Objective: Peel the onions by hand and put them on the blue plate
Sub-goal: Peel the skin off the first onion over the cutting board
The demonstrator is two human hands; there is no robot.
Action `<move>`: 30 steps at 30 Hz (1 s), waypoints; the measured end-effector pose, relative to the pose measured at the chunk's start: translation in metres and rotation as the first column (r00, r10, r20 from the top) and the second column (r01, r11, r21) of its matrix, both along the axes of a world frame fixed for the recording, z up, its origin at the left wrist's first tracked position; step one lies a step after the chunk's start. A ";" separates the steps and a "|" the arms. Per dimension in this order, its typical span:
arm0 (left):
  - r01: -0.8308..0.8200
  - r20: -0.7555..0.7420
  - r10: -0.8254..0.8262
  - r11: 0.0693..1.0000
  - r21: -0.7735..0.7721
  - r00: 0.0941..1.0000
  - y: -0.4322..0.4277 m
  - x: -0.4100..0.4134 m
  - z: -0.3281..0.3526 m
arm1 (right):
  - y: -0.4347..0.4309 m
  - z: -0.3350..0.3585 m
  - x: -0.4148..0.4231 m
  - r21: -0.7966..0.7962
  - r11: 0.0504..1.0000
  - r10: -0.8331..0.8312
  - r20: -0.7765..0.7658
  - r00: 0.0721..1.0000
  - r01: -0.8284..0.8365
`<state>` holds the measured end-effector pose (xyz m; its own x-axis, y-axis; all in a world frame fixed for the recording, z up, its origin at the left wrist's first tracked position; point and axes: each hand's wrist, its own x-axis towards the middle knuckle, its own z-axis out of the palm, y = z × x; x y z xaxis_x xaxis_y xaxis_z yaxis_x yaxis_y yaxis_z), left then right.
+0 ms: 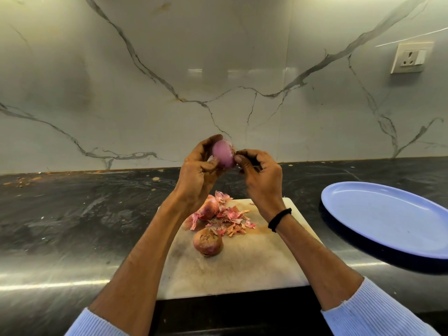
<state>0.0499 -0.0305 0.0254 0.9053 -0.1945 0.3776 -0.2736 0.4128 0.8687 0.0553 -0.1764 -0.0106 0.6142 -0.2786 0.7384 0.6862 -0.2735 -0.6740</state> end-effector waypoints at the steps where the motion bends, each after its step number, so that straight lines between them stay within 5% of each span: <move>1: 0.007 0.000 -0.007 1.000 -0.014 1.000 0.000 0.000 0.000 | 0.000 0.001 -0.001 -0.006 1.000 0.007 -0.001 1.000 -0.007; 12: 0.090 -0.085 -0.102 0.987 -0.133 0.991 0.001 -0.002 0.002 | 0.004 -0.002 0.001 -0.199 0.962 -0.152 0.188 0.970 0.189; 30: 0.132 -0.007 -0.133 0.989 -0.065 0.991 -0.003 -0.003 0.001 | 0.004 0.001 -0.004 0.001 0.994 -0.112 0.142 0.984 0.113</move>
